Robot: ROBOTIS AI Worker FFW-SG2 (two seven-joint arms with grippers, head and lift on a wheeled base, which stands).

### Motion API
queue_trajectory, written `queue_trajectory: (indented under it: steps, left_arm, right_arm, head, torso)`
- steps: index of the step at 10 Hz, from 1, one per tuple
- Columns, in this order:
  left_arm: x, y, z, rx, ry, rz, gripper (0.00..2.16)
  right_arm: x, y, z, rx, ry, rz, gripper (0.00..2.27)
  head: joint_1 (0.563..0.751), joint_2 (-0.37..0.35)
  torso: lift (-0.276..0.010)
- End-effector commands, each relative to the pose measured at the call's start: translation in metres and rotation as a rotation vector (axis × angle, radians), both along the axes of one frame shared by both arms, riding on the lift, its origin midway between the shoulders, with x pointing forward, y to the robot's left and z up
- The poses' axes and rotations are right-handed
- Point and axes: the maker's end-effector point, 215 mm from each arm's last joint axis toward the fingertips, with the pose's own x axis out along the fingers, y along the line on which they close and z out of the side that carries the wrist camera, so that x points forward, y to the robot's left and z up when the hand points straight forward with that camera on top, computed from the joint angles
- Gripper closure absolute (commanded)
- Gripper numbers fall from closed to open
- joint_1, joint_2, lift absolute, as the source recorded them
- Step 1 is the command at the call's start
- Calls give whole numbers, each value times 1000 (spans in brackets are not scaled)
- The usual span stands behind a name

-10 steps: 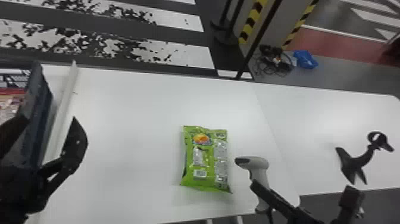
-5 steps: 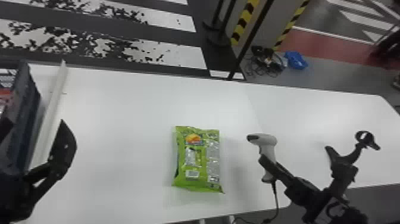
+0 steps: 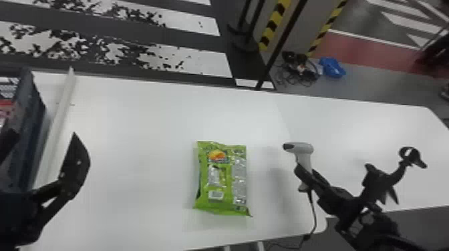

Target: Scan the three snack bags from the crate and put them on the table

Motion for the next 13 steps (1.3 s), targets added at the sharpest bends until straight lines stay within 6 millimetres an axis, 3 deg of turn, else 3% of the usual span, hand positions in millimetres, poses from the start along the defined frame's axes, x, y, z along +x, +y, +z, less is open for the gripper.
queue_trajectory:
  steps: [1, 6, 7, 8, 9, 10, 12, 13]
  left_arm:
    - [1, -1, 0, -2, -1, 1, 63]
    - [3, -3, 3, -1, -6, -7, 63]
    - [4, -3, 3, -1, -7, -7, 63]
    - [4, -4, 2, -1, -4, -10, 63]
    - [5, -5, 4, -3, -7, -10, 63]
    - [6, -5, 6, -4, -12, -11, 63]
    - [6, -6, 6, -4, -12, -12, 63]
    - [7, -6, 7, -4, -15, -12, 63]
  right_arm:
    - [11, 4, -15, -46, 18, 36, 2236]
    - [20, 13, -49, -137, 100, 84, 2138]
    - [21, 11, -54, -156, 112, 75, 1889]
    - [22, 11, -56, -157, 118, 71, 1453]
    - [22, 11, -57, -161, 120, 68, 569]
    - [21, 11, -58, -159, 124, 68, 29]
    - [16, 8, -46, -137, 118, 54, 43]
    - [12, 13, -27, -118, 97, 45, 56]
  head:
    - [695, -350]
    - [695, -350]
    - [695, -350]
    - [695, -350]
    - [695, -350]
    - [695, -350]
    - [695, -350]
    - [695, -350]
  torso:
    - [-94]
    - [-94]
    - [-94]
    - [-94]
    - [-94]
    - [-94]
    - [-94]
    - [-94]
